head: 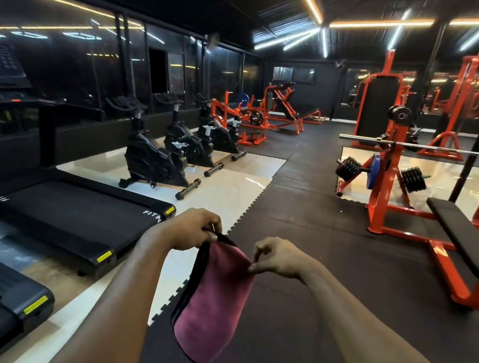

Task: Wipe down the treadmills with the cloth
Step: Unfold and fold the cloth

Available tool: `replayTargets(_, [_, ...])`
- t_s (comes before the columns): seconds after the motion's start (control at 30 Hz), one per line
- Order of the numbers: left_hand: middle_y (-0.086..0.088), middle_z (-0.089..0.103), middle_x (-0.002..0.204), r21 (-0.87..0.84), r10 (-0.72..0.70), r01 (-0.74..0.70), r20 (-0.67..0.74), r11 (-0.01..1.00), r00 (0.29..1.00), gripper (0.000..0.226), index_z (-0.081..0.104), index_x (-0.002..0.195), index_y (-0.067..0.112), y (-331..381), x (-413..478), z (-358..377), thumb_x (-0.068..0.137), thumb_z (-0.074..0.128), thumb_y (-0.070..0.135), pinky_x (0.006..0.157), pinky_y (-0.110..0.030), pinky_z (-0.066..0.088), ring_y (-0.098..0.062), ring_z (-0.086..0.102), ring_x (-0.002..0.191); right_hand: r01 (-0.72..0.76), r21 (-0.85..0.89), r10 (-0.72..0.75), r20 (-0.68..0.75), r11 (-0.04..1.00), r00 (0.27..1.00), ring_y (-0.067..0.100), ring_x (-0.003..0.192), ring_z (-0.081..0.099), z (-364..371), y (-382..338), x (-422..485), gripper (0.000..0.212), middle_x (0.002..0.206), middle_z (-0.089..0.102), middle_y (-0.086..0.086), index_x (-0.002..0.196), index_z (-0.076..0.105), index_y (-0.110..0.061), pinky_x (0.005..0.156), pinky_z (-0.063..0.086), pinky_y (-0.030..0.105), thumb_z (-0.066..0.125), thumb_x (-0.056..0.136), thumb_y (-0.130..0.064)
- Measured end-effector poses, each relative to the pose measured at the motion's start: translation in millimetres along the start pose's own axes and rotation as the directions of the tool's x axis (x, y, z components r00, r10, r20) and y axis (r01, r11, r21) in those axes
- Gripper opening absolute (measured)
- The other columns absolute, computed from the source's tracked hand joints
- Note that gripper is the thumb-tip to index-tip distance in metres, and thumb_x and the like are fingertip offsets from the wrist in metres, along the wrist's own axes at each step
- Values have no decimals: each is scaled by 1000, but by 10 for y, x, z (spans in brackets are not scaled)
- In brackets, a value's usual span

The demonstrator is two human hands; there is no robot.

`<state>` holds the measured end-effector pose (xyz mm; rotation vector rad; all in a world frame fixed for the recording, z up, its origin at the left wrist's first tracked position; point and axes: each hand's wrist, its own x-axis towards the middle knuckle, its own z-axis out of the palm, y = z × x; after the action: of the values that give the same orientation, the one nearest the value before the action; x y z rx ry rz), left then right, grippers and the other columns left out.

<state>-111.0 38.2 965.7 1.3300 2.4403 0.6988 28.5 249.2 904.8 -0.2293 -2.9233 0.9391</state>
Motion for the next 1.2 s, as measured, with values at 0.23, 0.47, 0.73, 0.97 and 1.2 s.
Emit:
replayTargets(0.23, [11, 64, 84, 121, 60, -52, -66, 991, 996, 28, 69, 88, 31, 8, 35, 18, 97, 60, 6, 70, -19, 46, -7, 58, 80, 102, 342, -90, -51, 934, 995, 7, 113, 60, 112, -121, -13, 31, 118, 65, -2, 106, 69, -29, 95, 46, 14, 82, 83, -12])
replayTargets(0.47, [-1, 70, 87, 70, 80, -74, -81, 995, 994, 25, 74, 93, 25, 23, 36, -32, 96, 60, 5, 77, -34, 56, -20, 64, 84, 159, 374, -108, -155, 914, 982, 14, 84, 55, 208, -323, 81, 34, 96, 59, -4, 110, 69, -10, 78, 48, 25, 72, 76, -8])
replayTargets(0.73, [5, 69, 91, 96, 29, -18, -109, 995, 994, 22, 73, 94, 27, -153, -65, -11, 97, 62, 9, 67, -13, 41, -12, 61, 89, 19, -141, -8, 76, 990, 997, 16, 93, 43, 168, -167, 84, 28, 85, 50, 3, 82, 60, -7, 63, 32, 9, 82, 79, -25])
replayTargets(0.97, [2, 72, 92, 27, 74, -70, -157, 997, 985, 23, 75, 94, 24, -84, -15, 136, 97, 60, 7, 76, -25, 51, -14, 64, 90, -4, -7, 5, 109, 1000, 994, 27, 107, 60, 250, -409, 106, 26, 115, 62, 13, 106, 67, -10, 89, 49, 33, 72, 81, -7])
replayTargets(1.2, [10, 64, 77, 62, -23, 37, -207, 997, 978, 20, 75, 96, 22, -315, -45, 176, 97, 61, 6, 65, -21, 45, -12, 59, 74, -134, -134, 113, -154, 982, 982, 16, 47, 67, 153, -302, 146, 39, 63, 63, -2, 64, 52, -28, 47, 47, 22, 89, 70, -38])
